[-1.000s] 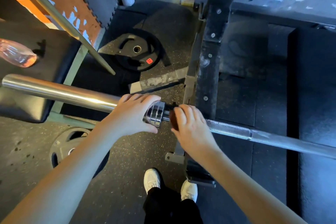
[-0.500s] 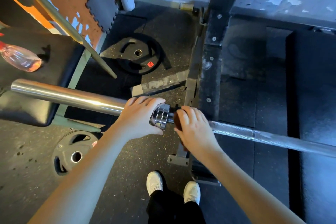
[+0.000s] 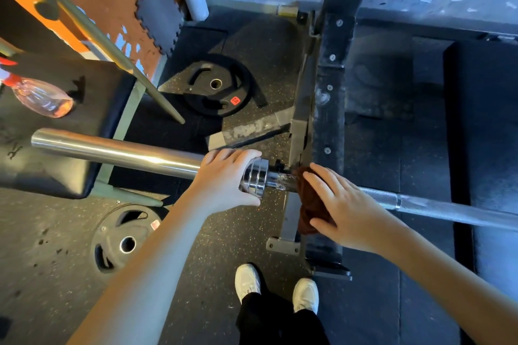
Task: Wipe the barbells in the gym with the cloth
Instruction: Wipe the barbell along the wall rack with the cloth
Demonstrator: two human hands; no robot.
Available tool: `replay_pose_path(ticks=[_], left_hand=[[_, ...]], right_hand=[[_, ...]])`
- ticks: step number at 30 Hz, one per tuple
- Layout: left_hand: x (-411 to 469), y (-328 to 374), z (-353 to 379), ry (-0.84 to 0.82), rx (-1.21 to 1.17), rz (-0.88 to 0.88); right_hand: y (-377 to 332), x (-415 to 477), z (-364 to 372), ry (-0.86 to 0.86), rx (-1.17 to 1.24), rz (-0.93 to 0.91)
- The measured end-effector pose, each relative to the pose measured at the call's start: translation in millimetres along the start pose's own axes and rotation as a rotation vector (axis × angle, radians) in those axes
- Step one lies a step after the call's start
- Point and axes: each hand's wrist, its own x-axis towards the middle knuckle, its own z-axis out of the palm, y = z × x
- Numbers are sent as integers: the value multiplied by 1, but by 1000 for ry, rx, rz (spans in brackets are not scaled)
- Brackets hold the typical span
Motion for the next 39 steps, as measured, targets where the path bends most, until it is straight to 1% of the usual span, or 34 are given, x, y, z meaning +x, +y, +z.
replay_pose_path(ticks=[1,4,6,10,14,16,21,23,25,29,31,32,34,36,37,39], left_hand=[[0,0,0,4,-2,2],[1,-2,2,21,8,10],[1,-3,3,23,-2,3],[3,-4,3,19,-17,5],[1,-3,2,34,-13,7],[-1,-1,1,50,-14,16],[0,0,0,26,-16,8],[2,-1,0,4,-16,-11],[3,1,-1,-19,21,-30],[3,18,4,19,280,4],[4,24,9,58,292,3],[5,25,11,78,274,1],[5,25,13,115,254,-1],[5,23,12,117,254,-5],[5,23,12,111,256,-1],[6,24,11,93,250,2]], right_hand=[[1,1,-3,-7,-12,-9],[-15,21,-6,-20,128,28],[-33,43,-2,-24,141,35],[-47,56,7,51,100,24],[-9,12,7,239,-19,75],[-1,-3,11,290,-60,108],[-52,52,26,278,47,60],[-54,57,22,268,67,48],[-35,37,17,273,71,55],[3,-12,17,353,2,180],[-7,-7,21,360,45,246],[-18,5,22,352,77,249],[-41,35,27,342,106,172],[-53,51,28,323,133,76],[-48,49,25,312,147,57],[-24,27,21,334,156,77]])
